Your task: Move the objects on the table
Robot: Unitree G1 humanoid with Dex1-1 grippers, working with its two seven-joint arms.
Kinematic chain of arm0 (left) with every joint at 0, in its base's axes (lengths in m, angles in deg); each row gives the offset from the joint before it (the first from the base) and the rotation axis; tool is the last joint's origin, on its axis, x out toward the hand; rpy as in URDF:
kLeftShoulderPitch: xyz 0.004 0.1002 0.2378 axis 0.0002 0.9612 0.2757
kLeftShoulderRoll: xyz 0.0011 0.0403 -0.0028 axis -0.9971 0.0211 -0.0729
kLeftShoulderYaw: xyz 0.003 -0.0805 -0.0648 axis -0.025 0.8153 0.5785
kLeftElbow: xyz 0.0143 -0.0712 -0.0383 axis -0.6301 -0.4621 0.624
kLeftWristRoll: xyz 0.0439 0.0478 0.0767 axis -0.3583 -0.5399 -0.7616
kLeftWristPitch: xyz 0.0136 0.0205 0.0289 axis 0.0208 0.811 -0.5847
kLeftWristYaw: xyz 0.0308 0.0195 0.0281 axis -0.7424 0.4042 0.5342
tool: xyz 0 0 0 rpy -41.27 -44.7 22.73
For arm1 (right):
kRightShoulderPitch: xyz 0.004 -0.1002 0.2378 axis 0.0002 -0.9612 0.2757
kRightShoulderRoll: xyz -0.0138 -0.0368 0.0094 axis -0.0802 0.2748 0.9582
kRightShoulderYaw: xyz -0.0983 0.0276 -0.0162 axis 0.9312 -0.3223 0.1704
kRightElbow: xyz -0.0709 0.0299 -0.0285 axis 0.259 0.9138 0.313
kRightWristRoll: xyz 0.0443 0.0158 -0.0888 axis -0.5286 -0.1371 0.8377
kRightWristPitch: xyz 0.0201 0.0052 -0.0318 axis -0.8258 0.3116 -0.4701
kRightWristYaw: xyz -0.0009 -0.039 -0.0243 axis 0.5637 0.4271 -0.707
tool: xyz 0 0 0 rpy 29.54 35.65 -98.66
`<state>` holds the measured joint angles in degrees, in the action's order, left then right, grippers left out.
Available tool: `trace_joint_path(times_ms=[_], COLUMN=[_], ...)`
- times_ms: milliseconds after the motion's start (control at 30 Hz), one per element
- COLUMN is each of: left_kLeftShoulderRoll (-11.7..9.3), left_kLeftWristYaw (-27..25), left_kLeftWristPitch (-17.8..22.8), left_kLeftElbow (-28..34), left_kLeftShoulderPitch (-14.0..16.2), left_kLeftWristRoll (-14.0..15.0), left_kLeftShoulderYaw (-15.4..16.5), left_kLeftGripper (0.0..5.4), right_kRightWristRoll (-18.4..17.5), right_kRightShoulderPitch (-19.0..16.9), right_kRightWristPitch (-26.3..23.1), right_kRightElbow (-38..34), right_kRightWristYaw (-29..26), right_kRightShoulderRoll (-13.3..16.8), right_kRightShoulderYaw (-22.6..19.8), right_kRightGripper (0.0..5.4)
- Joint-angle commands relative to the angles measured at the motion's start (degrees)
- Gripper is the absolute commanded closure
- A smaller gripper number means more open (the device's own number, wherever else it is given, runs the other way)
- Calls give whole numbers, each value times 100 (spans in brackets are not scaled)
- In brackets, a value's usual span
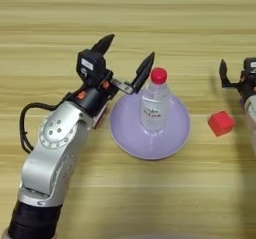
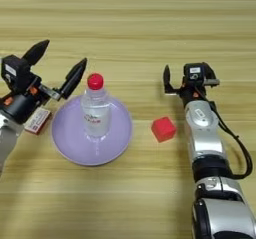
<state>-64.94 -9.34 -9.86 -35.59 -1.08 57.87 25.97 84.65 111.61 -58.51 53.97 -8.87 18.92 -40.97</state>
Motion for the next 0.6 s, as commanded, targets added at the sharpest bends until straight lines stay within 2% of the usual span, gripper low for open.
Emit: trace_joint_path(times_ms=[33, 200, 433, 600], left_kLeftShoulderRoll=[-62, 5, 125, 163], left_kLeftWristYaw=[-136, -200, -352, -416], left_kLeftWristPitch=[-235, -490, -672, -755], left_kLeftElbow=[-504, -1027, -1611, -1760], left_kLeftShoulderPitch=[-69, -214, -379, -399], left_kLeftWristRoll=[-423, -706, -805, -844], left_kLeftShoulderYaw=[-260, -366, -420, -426], left_kLeftGripper=[0, 0, 0, 0], right_kRightWristRoll=[14, 17, 19, 22], right_kRightShoulderPitch=[108, 108, 117, 114], right_kRightWristPitch=[38, 46, 50, 39], right_kRightElbow=[12, 2, -1, -14], right_kRightWristYaw=[39, 54, 70, 80], right_kRightShoulderRoll=[-8, -21, -38, -49], right_kRightShoulderYaw=[9, 8, 7, 13], right_kRightGripper=[4, 4, 4, 4])
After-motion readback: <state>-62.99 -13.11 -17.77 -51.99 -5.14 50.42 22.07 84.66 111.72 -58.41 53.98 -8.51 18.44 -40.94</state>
